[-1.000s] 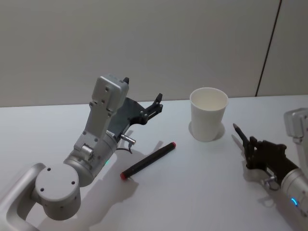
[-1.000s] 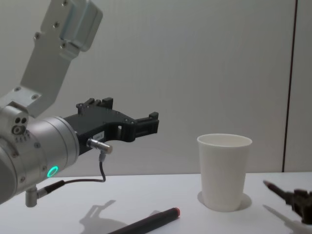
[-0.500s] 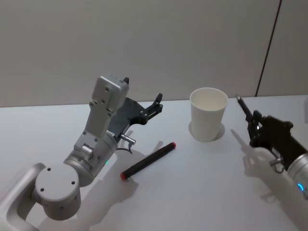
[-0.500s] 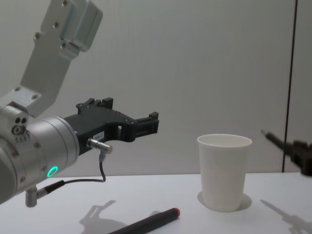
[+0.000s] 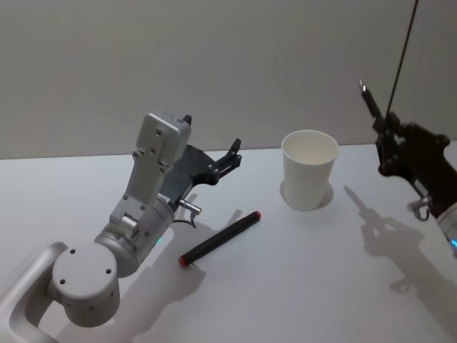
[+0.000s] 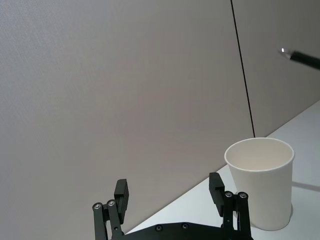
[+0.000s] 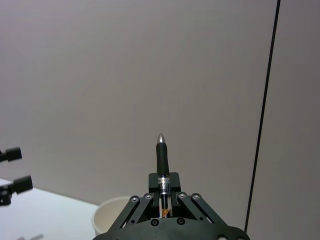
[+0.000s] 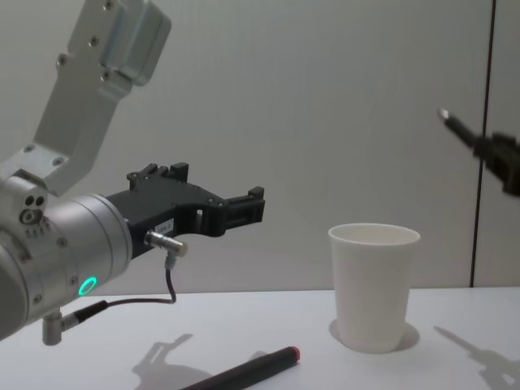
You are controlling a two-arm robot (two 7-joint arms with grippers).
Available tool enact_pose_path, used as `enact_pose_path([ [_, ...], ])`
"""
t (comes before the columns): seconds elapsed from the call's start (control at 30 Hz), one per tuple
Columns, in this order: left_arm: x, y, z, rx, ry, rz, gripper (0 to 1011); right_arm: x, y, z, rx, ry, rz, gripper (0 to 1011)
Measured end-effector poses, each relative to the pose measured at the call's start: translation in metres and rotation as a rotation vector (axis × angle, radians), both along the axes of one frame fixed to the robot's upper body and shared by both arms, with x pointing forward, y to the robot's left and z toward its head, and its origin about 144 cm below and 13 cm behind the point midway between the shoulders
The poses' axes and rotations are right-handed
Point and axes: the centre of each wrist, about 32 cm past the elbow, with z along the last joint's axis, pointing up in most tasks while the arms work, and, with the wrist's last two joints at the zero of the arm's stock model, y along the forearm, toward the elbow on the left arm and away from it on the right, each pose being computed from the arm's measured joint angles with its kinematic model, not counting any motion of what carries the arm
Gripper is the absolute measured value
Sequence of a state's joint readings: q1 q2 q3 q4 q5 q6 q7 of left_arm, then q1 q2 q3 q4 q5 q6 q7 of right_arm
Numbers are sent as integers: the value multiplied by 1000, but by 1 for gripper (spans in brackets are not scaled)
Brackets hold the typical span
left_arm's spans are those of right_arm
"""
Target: Place the pen into the pen holder.
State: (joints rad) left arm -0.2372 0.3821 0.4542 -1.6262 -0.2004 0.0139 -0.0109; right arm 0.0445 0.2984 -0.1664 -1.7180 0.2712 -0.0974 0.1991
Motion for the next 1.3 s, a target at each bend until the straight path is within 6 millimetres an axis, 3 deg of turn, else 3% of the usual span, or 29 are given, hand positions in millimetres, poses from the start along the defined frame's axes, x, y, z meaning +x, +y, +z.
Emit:
enact_pose_path([
  [0.57,0,0,0,0,0,0,1001,38,2,11,-24,-190,32,113],
  [1.3,0,0,0,0,0,0,1001,76,25,-3,-180,-234,64,113],
])
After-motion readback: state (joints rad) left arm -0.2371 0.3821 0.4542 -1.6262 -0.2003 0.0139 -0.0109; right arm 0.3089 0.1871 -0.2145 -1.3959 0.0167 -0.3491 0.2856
